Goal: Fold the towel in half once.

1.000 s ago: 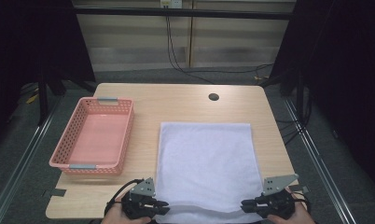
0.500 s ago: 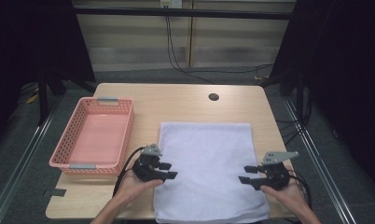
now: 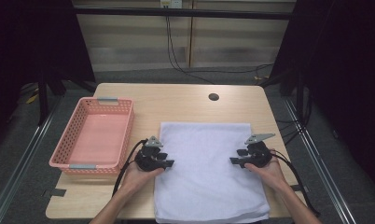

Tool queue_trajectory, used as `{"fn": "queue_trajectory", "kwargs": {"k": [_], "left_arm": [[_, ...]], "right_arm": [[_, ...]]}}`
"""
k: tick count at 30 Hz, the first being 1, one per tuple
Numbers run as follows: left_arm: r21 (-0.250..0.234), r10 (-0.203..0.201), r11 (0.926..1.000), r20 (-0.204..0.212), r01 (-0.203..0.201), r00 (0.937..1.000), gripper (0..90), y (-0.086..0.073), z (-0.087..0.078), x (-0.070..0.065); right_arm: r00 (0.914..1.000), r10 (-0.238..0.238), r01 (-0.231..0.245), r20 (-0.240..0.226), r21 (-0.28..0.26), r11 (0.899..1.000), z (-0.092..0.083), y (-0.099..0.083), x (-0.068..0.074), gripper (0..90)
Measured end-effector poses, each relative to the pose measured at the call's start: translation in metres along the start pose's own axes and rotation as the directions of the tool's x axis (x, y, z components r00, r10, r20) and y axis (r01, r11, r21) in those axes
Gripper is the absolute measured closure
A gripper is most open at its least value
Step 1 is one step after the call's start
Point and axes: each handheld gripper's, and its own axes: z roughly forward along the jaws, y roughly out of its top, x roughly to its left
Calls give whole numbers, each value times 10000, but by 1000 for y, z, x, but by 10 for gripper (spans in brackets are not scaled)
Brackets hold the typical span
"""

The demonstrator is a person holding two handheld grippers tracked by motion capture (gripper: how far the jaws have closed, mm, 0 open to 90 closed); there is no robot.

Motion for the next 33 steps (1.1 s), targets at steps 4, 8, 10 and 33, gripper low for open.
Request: {"fn": "queue_trajectory", "kwargs": {"k": [4, 8, 10, 33], "left_arm": [[-137, -109, 9998, -15, 109, 9999, 743, -6, -3, 3], [6, 114, 9999, -67, -114, 9999, 816, -9, -6, -5], [-22, 132, 9999, -170, -133, 9998, 825, -13, -8, -12], [235, 266, 9993, 570, -280, 9980, 574, -31, -47, -53]], "right_arm": [[9988, -310, 306, 368, 107, 9995, -2, -3, 7, 580], [9986, -473, 474, 232, -37, 9989, -7, -11, 13, 658], [9980, -638, 638, 32, -8, 9980, -12, -17, 18, 656], [9906, -275, 307, -1339, 222, 9993, -58, -50, 49, 489]]}}
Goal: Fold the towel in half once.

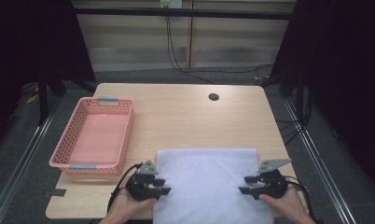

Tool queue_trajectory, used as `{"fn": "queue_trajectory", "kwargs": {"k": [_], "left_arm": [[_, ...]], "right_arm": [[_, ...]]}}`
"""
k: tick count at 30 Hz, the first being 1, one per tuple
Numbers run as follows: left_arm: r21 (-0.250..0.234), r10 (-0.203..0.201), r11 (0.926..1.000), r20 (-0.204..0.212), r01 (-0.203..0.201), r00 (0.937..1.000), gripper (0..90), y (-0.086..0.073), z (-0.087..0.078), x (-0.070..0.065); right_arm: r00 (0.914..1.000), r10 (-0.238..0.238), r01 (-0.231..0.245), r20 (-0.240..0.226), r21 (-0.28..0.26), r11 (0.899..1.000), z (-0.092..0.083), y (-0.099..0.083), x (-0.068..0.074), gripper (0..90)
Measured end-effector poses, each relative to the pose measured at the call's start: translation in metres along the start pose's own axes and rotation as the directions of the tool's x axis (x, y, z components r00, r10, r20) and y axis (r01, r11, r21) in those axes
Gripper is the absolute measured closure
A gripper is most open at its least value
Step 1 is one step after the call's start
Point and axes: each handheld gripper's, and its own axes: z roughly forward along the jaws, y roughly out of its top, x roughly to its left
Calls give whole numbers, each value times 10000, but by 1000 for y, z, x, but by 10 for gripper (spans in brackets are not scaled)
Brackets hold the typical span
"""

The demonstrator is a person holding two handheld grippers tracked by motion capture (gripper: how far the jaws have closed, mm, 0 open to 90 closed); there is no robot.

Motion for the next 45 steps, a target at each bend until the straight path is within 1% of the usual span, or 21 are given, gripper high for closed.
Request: {"fn": "queue_trajectory", "kwargs": {"k": [3, 5, 8, 10, 12, 14, 15, 17, 18, 20, 22, 24, 25, 26, 27, 29, 33, 37, 40, 42, 45], "left_arm": [[-327, -231, 9992, -417, 217, 9989, 560, 16, 2, 21], [-451, -314, 9986, -753, 281, 9967, 552, 29, 9, 35], [-729, -567, 9960, -780, 510, 9953, 546, 42, 16, 46], [-664, -300, 9975, -1098, 228, 9935, 539, 47, 22, 51], [-766, -897, 9936, -867, 831, 9922, 511, 49, 25, 60], [-804, -920, 9932, -1037, 839, 9903, 502, 48, 27, 62], [-716, -748, 9952, -1139, 669, 9907, 499, 48, 28, 63], [-716, -661, 9957, -1027, 589, 9925, 491, 46, 30, 65], [-739, -616, 9959, -1203, 529, 9908, 492, 45, 33, 64], [-660, -569, 9966, -1174, 494, 9915, 485, 44, 36, 66], [-614, -592, 9968, -1390, 511, 9885, 466, 43, 36, 67], [-748, -622, 9958, -1359, 524, 9888, 451, 43, 34, 69], [-517, -636, 9969, -1013, 586, 9928, 442, 43, 34, 72], [-495, -629, 9971, -1029, 581, 9927, 435, 42, 34, 74], [-602, -611, 9967, -1309, 536, 9895, 440, 41, 35, 74], [-532, -628, 9970, -1141, 570, 9915, 420, 41, 36, 77], [-376, -637, 9975, -1382, 590, 9884, 413, 37, 38, 80], [-309, -713, 9972, -1233, 680, 9898, 426, 34, 41, 83], [-273, -465, 9987, -959, 441, 9943, 537, 34, 41, 81], [-263, -214, 9995, -441, 202, 9988, 732, 32, 42, 79], [-266, -408, 9988, -258, 401, 9988, 826, 32, 43, 78]], "right_arm": [[9966, 345, -291, 751, -716, 9970, -8, 13, -23, 449], [9910, 379, -277, 1286, -800, 9964, -9, 24, -43, 429], [9818, 659, -451, 1783, -1184, 9919, -5, 37, -72, 416], [9844, 881, -690, 1521, -1269, 9895, 0, 43, -87, 408], [9836, 943, -800, 1538, -966, 9921, 9, 45, -96, 399], [9822, 1082, -954, 1536, -884, 9915, 16, 43, -103, 407], [9828, 1148, -1033, 1445, -848, 9910, 19, 41, -106, 414], [9806, 1308, -1226, 1462, -635, 9904, 22, 36, -109, 433], [9804, 1306, -1229, 1476, -602, 9906, 24, 33, -111, 464], [9808, 1371, -1262, 1384, -847, 9884, 25, 30, -112, 517], [9801, 1279, -1195, 1520, -636, 9908, 23, 31, -110, 596], [9812, 1155, -1068, 1545, -633, 9923, 22, 29, -110, 669], [9800, 1238, -1160, 1556, -582, 9915, 21, 29, -109, 708], [9815, 1192, -1122, 1499, -541, 9922, 20, 27, -108, 742], [9823, 1169, -1102, 1463, -530, 9925, 19, 26, -108, 762], [9831, 1201, -1144, 1379, -488, 9922, 18, 25, -108, 804], [9832, 1278, -1220, 1305, -517, 9912, 18, 25, -106, 821], [9838, 1242, -1183, 1289, -527, 9916, 18, 24, -106, 825], [9841, 1288, -1221, 1226, -606, 9907, 18, 24, -107, 825], [9839, 1329, -1263, 1192, -616, 9901, 18, 23, -108, 826], [9829, 1466, -1402, 1110, -632, 9881, 18, 22, -107, 834]]}}
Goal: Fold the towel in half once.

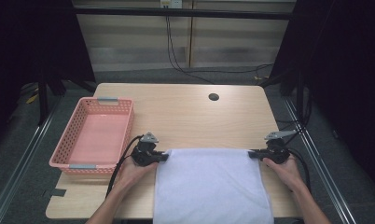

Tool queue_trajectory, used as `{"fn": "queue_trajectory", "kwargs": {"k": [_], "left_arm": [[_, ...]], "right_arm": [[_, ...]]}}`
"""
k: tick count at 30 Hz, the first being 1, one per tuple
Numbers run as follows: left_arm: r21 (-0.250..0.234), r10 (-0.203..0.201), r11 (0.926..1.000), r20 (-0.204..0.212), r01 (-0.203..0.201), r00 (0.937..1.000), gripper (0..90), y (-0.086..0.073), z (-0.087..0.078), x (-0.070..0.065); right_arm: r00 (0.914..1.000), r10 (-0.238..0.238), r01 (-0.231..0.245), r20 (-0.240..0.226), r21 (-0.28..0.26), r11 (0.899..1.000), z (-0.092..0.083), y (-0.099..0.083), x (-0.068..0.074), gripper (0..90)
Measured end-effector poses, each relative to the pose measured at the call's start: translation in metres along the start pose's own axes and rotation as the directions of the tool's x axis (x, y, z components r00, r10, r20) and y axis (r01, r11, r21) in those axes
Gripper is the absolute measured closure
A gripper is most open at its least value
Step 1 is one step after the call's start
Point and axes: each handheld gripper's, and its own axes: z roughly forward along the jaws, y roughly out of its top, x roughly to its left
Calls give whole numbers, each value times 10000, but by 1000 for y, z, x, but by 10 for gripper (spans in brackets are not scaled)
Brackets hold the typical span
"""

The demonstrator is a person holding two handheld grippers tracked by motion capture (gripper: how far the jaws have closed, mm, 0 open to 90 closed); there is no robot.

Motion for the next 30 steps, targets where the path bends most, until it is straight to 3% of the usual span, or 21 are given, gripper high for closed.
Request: {"fn": "queue_trajectory", "kwargs": {"k": [2, 4, 6, 9, 11, 16, 19, 23, 26, 30], "left_arm": [[-7, -317, 9995, 227, 317, 9992, 839, 0, -1, 1], [-88, -342, 9994, 173, 344, 9993, 843, 1, -4, 0], [-512, -518, 9972, 365, 536, 9980, 845, 6, -10, 0], [-711, -163, 9973, 328, 186, 9993, 848, 15, -19, -6], [-1135, -198, 9932, 427, 245, 9989, 848, 22, -28, -8], [-1622, -97, 9867, 195, 128, 9998, 847, 40, -47, -8], [-1895, 57, 9819, -12, -59, 10000, 846, 54, -57, -6], [-2092, 74, 9778, -260, -126, 9996, 846, 68, -59, 0], [-2305, -151, 9731, -384, 59, 9991, 846, 78, -58, 9], [-2348, -215, 9720, -616, 64, 9979, 847, 87, -53, 17]], "right_arm": [[9999, 101, -101, -107, -11, 9999, -1, -1, 0, 840], [9998, 146, -148, -160, -142, 9998, -6, -2, 0, 843], [9994, 246, -257, -259, -430, 9987, -12, 0, 0, 846], [9984, 447, -479, -351, -961, 9942, -23, 3, 0, 850], [9989, 352, -387, -303, -1264, 9912, -33, 8, 2, 853], [9994, 222, -268, -252, -2021, 9790, -55, 25, 1, 854], [9999, -74, 39, -145, -2276, 9737, -65, 42, 2, 856], [9996, -292, 287, 14, -2349, 9716, -68, 58, -2, 859], [9996, -251, 266, 89, -2529, 9671, -68, 69, -10, 859], [9993, -213, 287, 311, -2618, 9647, -62, 82, -18, 861]]}}
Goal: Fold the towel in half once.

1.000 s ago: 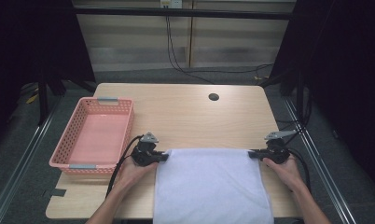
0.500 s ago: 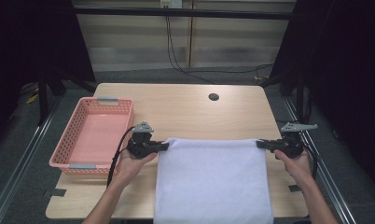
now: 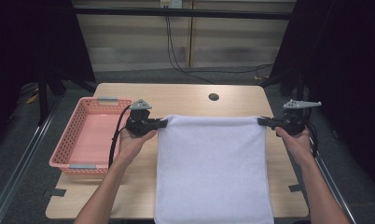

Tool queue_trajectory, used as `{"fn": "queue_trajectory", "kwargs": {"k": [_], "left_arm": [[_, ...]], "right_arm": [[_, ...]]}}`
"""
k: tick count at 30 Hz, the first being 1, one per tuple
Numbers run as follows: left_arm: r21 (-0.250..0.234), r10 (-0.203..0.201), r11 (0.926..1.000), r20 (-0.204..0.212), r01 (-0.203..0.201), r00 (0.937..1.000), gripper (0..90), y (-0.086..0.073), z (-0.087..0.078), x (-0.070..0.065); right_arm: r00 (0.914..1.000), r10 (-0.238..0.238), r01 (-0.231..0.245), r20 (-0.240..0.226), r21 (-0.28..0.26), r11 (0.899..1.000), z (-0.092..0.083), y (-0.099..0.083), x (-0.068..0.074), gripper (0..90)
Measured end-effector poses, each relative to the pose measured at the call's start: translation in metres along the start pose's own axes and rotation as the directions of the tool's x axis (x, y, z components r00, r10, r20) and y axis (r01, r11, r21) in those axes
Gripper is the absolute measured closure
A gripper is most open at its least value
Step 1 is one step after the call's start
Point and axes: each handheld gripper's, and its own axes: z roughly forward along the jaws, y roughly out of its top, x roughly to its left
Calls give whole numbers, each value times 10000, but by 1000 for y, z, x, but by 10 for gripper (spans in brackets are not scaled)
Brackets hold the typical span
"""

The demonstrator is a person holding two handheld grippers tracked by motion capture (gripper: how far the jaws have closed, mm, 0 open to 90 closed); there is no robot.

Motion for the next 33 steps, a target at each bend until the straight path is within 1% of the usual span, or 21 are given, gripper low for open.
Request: {"fn": "queue_trajectory", "kwargs": {"k": [1, 3, 5, 7, 8, 9, 11, 12, 13, 14, 15, 16, 17, 19, 20, 22, 25, 27, 29, 31, 33], "left_arm": [[-63, -97, 9999, -51, 97, 9999, 846, 0, 2, 2], [71, 6, 10000, -329, -3, 9995, 847, 1, 8, 6], [149, -51, 9999, -405, 57, 9992, 847, 2, 13, 11], [33, -68, 10000, -519, 70, 9986, 847, 5, 17, 16], [-66, -180, 9998, -538, 177, 9984, 847, 9, 17, 20], [-74, -175, 9998, -547, 171, 9984, 846, 10, 17, 21], [-274, -176, 9995, -623, 159, 9979, 846, 16, 14, 22], [-420, -51, 9991, -802, 17, 9968, 846, 21, 11, 21], [-550, -90, 9985, -781, 47, 9969, 846, 24, 9, 21], [-599, -97, 9982, -692, 55, 9976, 845, 28, 5, 22], [-655, -22, 9978, -773, -29, 9970, 845, 29, 3, 21], [-786, -60, 9969, -800, -3, 9968, 846, 29, -1, 20], [-746, -83, 9972, -745, 27, 9972, 845, 28, -3, 20], [-598, 140, 9980, -745, -185, 9971, 844, 23, -7, 13], [-687, 133, 9975, -521, -169, 9986, 843, 20, -11, 8], [-818, 289, 9961, -499, -330, 9983, 843, 16, -16, -1], [-1007, 459, 9937, -306, -488, 9985, 842, 10, -26, -12], [-1184, 424, 9920, -194, -444, 9989, 843, 6, -32, -17], [-1197, 337, 9922, -93, -346, 9994, 842, -2, -36, -21], [-1285, 188, 9915, 59, -179, 9998, 842, -9, -39, -25], [-1324, 177, 9911, 89, -163, 9998, 842, -16, -42, -31]], "right_arm": [[9999, -28, 28, 115, 12, 10000, 4, 2, -1, 862], [9996, 9, -9, 279, -9, 10000, 13, 4, -3, 863], [9995, 93, -90, 298, -70, 9999, 19, 6, -6, 863], [9989, 169, -162, 432, -148, 9998, 25, 12, -10, 864], [9984, 171, -163, 536, -154, 9997, 27, 14, -11, 864], [9969, 149, -142, 770, -100, 9998, 29, 19, -12, 864], [9962, 99, -89, 870, -119, 9999, 31, 24, -14, 864], [9959, 99, -87, 902, -147, 9999, 31, 28, -15, 864], [9956, 106, -82, 930, -257, 9996, 31, 32, -15, 864], [9957, 120, -89, 923, -341, 9994, 30, 35, -15, 864], [9956, 130, -84, 927, -499, 9987, 28, 39, -14, 864], [9962, 148, -93, 862, -636, 9979, 26, 41, -13, 864], [9968, 172, -112, 783, -755, 9971, 25, 41, -11, 865], [9980, 66, -18, 623, -772, 9970, 22, 38, -6, 864], [9987, 6, 33, 515, -743, 9972, 20, 35, -5, 864], [9993, 28, 3, 362, -844, 9964, 12, 29, -1, 864], [10000, 96, -96, -3, -1049, 9944, -1, 22, 4, 864], [9996, 163, -187, -215, -1190, 9927, -9, 16, 6, 864], [9993, 89, -138, -374, -1321, 9911, -16, 12, 11, 864], [9989, -148, 94, -436, -1215, 9925, -21, 8, 18, 864], [9979, -214, 142, -617, -1147, 9933, -25, 5, 25, 863]]}}
